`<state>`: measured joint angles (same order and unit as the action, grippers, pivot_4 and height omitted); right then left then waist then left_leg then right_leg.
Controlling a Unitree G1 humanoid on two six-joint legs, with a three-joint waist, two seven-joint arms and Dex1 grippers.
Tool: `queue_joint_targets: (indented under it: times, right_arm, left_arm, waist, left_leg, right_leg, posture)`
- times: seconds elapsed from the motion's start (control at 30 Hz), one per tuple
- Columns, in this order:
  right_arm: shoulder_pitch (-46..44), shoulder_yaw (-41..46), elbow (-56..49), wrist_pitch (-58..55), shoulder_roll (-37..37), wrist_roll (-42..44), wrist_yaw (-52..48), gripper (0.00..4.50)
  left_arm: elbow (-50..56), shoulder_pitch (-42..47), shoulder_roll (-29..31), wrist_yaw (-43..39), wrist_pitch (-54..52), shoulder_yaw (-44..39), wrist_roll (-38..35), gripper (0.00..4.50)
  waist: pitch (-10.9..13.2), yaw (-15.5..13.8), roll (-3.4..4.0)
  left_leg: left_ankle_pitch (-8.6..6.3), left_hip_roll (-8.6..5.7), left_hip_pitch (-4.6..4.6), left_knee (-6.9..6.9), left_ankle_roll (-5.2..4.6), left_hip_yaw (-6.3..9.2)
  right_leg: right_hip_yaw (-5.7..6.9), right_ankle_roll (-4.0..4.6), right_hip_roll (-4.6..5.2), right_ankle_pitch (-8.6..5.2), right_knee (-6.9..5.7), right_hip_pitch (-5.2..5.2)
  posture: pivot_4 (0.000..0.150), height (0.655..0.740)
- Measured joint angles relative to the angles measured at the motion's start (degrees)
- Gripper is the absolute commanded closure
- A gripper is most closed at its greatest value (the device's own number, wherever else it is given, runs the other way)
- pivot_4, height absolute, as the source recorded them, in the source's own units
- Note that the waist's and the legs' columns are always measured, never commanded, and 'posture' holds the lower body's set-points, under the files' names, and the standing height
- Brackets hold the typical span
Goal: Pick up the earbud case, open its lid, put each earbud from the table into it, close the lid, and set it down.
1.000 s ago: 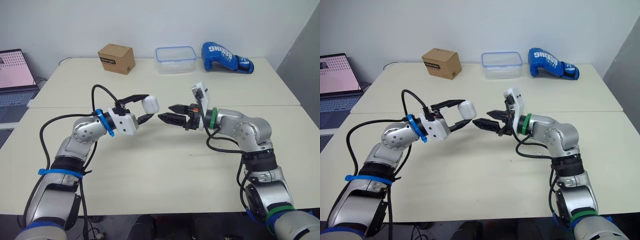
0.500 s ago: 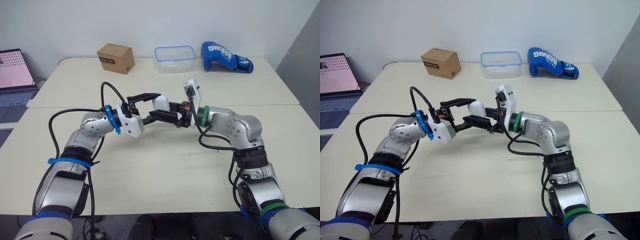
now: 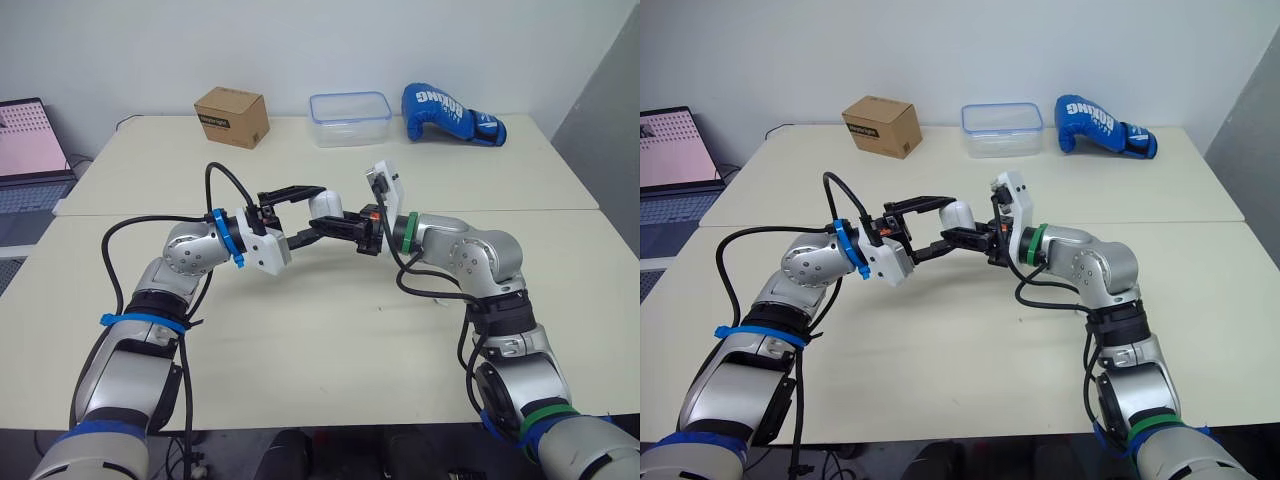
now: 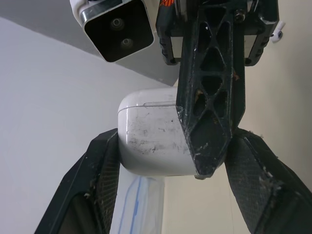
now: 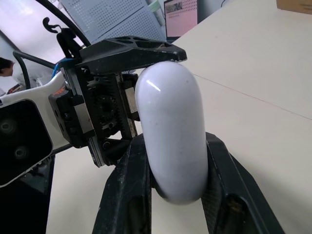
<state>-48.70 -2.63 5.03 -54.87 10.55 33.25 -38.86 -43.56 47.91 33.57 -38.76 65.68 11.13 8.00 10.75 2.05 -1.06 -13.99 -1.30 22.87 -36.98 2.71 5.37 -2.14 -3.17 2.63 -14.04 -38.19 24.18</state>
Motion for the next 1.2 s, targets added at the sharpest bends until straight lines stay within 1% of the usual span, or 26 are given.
queue_joint_targets:
  times: [0.13,0.17,0.3,0.4,0.47,0.53,0.6,0.63,0.67,0.77,0.9,1.07,1.2]
  right_arm:
    - [0.0,0.0,0.0,-0.05,-0.17,0.01,-0.15,3.62]
    - [0.01,0.01,0.0,-0.1,-0.23,0.02,-0.13,3.62]
    - [0.0,2.81,2.74,0.34,-1.15,0.08,2.04,3.63]
    - [0.0,4.06,5.3,1.97,-0.8,-0.99,4.21,3.63]
    - [0.0,4.32,7.27,3.76,-0.35,-3.3,6.75,3.64]
    - [0.0,3.18,8.76,6.24,1.14,-6.62,8.1,3.64]
    - [0.0,-0.99,8.84,9.99,4.65,-10.98,6.83,3.64]
    - [0.01,-3.97,8.51,12.52,7.02,-13.76,5.03,3.64]
    - [0.03,-7.0,7.75,14.96,9.33,-16.39,2.9,3.64]
    - [0.07,-12.66,5.05,20.16,13.5,-21.17,-1.97,3.64]
    - [0.43,-17.3,0.67,22.78,15.29,-24.45,-6.55,3.64]
    - [0.44,-20.17,-3.6,23.39,15.79,-27.17,-9.03,3.64]
    - [0.38,-21.99,-5.05,24.35,16.33,-30.06,-10.01,3.64]
  left_arm:
    - [-0.3,0.0,0.07,-0.73,0.28,0.24,-1.08,1.74]
    - [-0.34,0.0,0.09,-0.73,0.36,0.25,-1.08,1.02]
    - [0.15,0.04,-0.1,-0.91,2.28,1.47,-0.97,0.0]
    - [1.2,-0.01,0.12,-1.61,1.47,1.75,-1.71,0.0]
    - [3.74,-0.18,0.34,-5.04,-3.72,2.32,-5.16,0.0]
    - [7.98,-0.28,0.74,-10.16,-13.88,2.51,-10.47,0.0]
    - [12.94,-0.37,1.35,-15.24,-27.5,2.41,-16.07,0.37]
    - [15.65,-0.36,2.03,-18.3,-36.06,2.33,-19.54,0.57]
    - [17.94,-0.34,3.1,-21.09,-44.13,2.02,-22.65,0.87]
    - [21.58,0.03,4.72,-26.38,-58.07,1.93,-25.67,1.8]
    - [22.67,1.66,3.83,-28.65,-64.18,2.02,-24.44,1.8]
    - [22.79,2.7,2.9,-30.76,-64.55,2.17,-21.63,1.8]
    - [22.68,2.82,2.26,-32.19,-63.49,2.77,-18.78,1.8]
  waist:
    - [0.0,0.01,0.0]
    - [0.0,0.01,0.0]
    - [0.0,-0.01,0.0]
    - [0.0,0.0,0.0]
    - [0.0,0.13,0.0]
    - [0.0,0.32,0.0]
    - [0.0,0.5,0.01]
    - [0.0,0.73,0.01]
    - [0.0,1.13,0.01]
    - [0.0,1.81,0.01]
    - [0.01,2.42,0.0]
    - [0.01,2.49,0.0]
    - [0.01,2.39,0.0]
  left_leg:
    - [0.0,0.0,0.0,0.0,0.0,0.0]
    - [0.0,0.0,0.0,-0.01,0.0,0.0]
    - [0.0,-0.02,0.0,-0.01,0.0,0.01]
    - [0.0,-0.01,0.0,-0.01,0.0,0.0]
    - [0.0,-0.01,0.0,0.0,0.0,0.0]
    - [0.0,-0.01,0.0,-0.01,0.0,-0.01]
    - [0.0,-0.02,0.02,-0.02,0.0,-0.01]
    - [0.0,-0.02,0.02,-0.02,0.0,-0.01]
    - [0.0,0.0,0.01,-0.01,-0.01,-0.01]
    - [0.0,0.07,-0.01,0.0,-0.01,0.01]
    - [0.01,0.17,-0.03,-0.02,0.0,0.1]
    - [0.01,0.18,-0.05,-0.02,0.0,0.1]
    - [0.01,0.16,-0.04,-0.02,0.0,0.1]
  right_leg:
    - [0.0,0.0,0.0,0.0,0.0,0.0]
    - [0.0,0.0,0.0,0.0,0.0,0.0]
    - [0.0,0.0,0.0,0.0,-0.01,-0.01]
    - [-0.01,0.0,0.0,0.0,-0.02,0.0]
    - [-0.01,0.0,0.0,0.0,-0.03,0.0]
    - [-0.01,0.0,-0.01,0.0,-0.04,0.0]
    - [-0.02,-0.01,-0.01,-0.01,-0.03,0.0]
    - [-0.02,-0.02,-0.03,-0.01,-0.01,-0.01]
    - [-0.02,-0.03,-0.04,-0.02,-0.01,-0.01]
    - [-0.03,-0.03,-0.14,-0.02,-0.01,-0.01]
    - [-0.01,-0.01,-0.29,-0.01,-0.06,-0.01]
    - [-0.03,0.0,-0.31,-0.02,-0.08,-0.01]
    - [-0.05,0.01,-0.29,-0.02,-0.04,-0.02]
  posture:
    - [0.15,0.74]
    - [0.15,0.74]
    - [0.15,0.74]
    - [0.15,0.74]
    - [0.15,0.74]
    - [0.15,0.74]
    - [0.15,0.74]
    - [0.15,0.74]
    - [0.15,0.74]
    - [0.15,0.74]
    - [0.15,0.74]
    - [0.15,0.74]
    - [0.15,0.74]
